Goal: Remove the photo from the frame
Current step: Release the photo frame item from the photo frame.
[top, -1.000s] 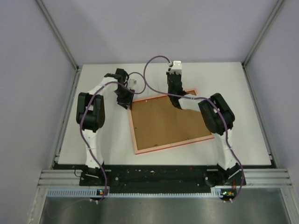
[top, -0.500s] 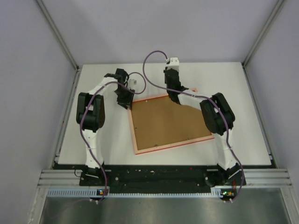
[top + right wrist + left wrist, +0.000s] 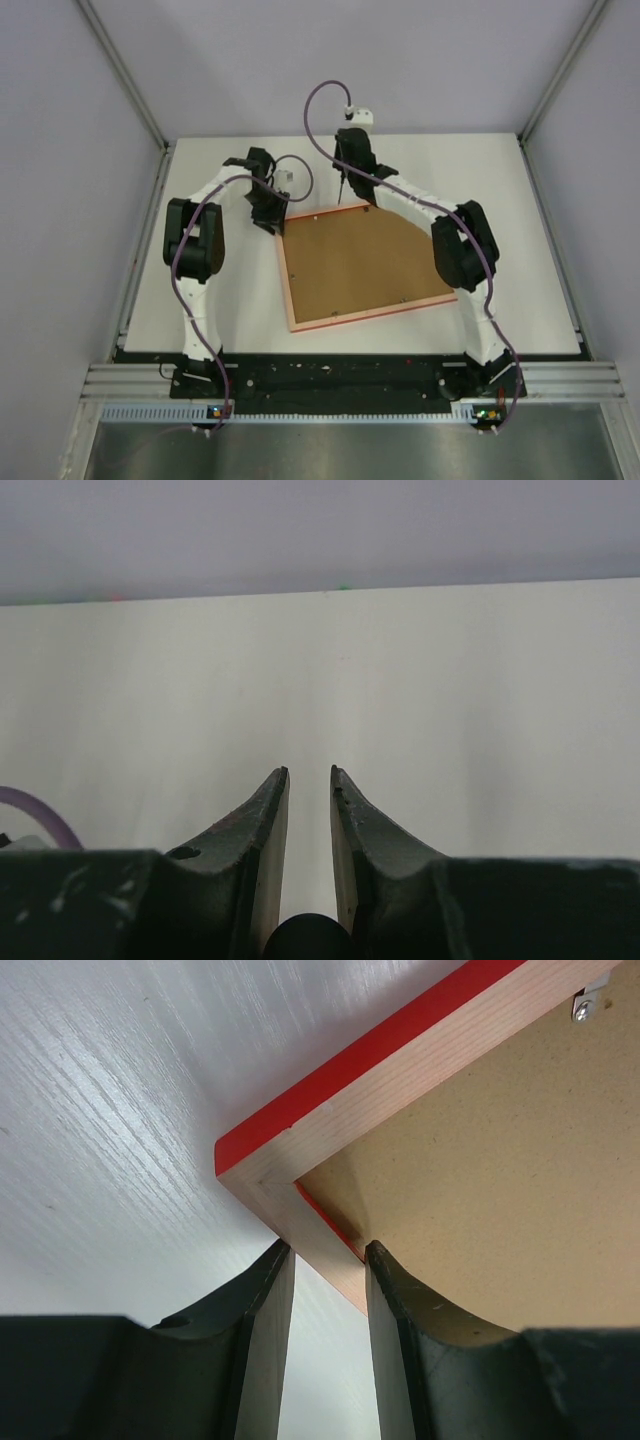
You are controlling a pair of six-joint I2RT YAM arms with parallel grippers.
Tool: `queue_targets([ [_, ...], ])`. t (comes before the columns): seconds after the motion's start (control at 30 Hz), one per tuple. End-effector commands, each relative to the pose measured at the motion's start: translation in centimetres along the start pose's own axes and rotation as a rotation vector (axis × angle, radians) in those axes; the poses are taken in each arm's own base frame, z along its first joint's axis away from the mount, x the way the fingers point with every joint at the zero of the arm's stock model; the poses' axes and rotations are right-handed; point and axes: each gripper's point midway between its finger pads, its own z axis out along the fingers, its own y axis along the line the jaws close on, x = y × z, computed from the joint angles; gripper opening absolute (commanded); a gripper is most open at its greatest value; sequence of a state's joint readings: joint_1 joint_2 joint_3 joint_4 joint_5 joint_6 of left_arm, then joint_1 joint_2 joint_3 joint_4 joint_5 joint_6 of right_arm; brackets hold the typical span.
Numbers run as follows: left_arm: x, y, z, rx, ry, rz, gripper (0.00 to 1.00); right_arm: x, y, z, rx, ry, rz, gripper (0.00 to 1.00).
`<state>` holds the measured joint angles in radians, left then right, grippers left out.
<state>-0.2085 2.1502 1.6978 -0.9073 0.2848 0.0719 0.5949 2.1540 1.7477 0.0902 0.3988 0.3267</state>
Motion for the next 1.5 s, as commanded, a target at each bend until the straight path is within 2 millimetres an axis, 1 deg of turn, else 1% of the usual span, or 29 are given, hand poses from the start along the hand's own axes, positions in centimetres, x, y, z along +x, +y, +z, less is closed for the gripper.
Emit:
queue_targets([
  [0.0,-0.5,-1.8,-1.6,0.059,-0.042,-0.001,0.40,-2.8,4.1,-0.6,-0.064,-0.026,0.117,0.00],
  [0.13,-0.6,-2.0,-1.7,0.070,-0.050,-0.013,0.40,-2.0,5.1,0.2,-0.055,-0.017,0.148,0.00],
  [0.17,-0.6,-2.0,-1.7,0.070,-0.048,-0.015,0.40,-1.0,5.0,0.4,-0.040,0.005,0.138,0.00],
  [0.3,-0.7,-2.2,-1.8,0.074,-0.055,-0.019,0.40,0.7,5.2,0.9,-0.022,0.037,0.147,0.00],
  [0.37,-0.8,-2.2,-1.8,0.077,-0.058,-0.021,0.40,1.4,5.1,1.2,-0.015,0.053,0.150,0.00],
  [0.5,-0.9,-2.4,-1.8,0.086,-0.060,-0.022,0.40,2.1,5.5,1.5,-0.025,0.079,0.165,0.00],
  [0.53,-0.8,-2.4,-1.7,0.088,-0.059,-0.024,0.40,2.0,5.7,1.5,-0.031,0.082,0.173,0.00],
  [0.63,-0.8,-2.4,-1.7,0.089,-0.059,-0.024,0.40,2.6,6.2,1.7,-0.036,0.100,0.181,0.00],
  [0.67,-0.8,-2.4,-1.8,0.089,-0.059,-0.024,0.40,2.5,6.4,1.7,-0.039,0.100,0.188,0.00],
  [0.7,-0.8,-2.4,-1.8,0.089,-0.058,-0.026,0.40,2.9,6.4,2.0,-0.037,0.105,0.187,0.00],
  [0.8,-0.8,-2.4,-1.8,0.089,-0.061,-0.025,0.40,2.9,6.8,2.2,-0.037,0.103,0.189,0.00],
  [0.93,-0.8,-2.5,-1.9,0.094,-0.059,-0.028,0.40,3.6,7.2,2.6,-0.032,0.101,0.168,0.00],
  [1.1,-0.8,-2.5,-2.0,0.096,-0.062,-0.032,0.40,4.5,7.3,2.8,-0.033,0.116,0.150,0.00],
  [1.3,-0.9,-2.1,-2.1,0.099,-0.068,-0.045,0.40,4.9,7.4,2.4,-0.034,0.133,0.140,0.00],
  [1.47,-0.8,-2.1,-2.1,0.099,-0.068,-0.047,0.40,5.2,6.5,2.8,0.004,0.119,0.119,0.00],
])
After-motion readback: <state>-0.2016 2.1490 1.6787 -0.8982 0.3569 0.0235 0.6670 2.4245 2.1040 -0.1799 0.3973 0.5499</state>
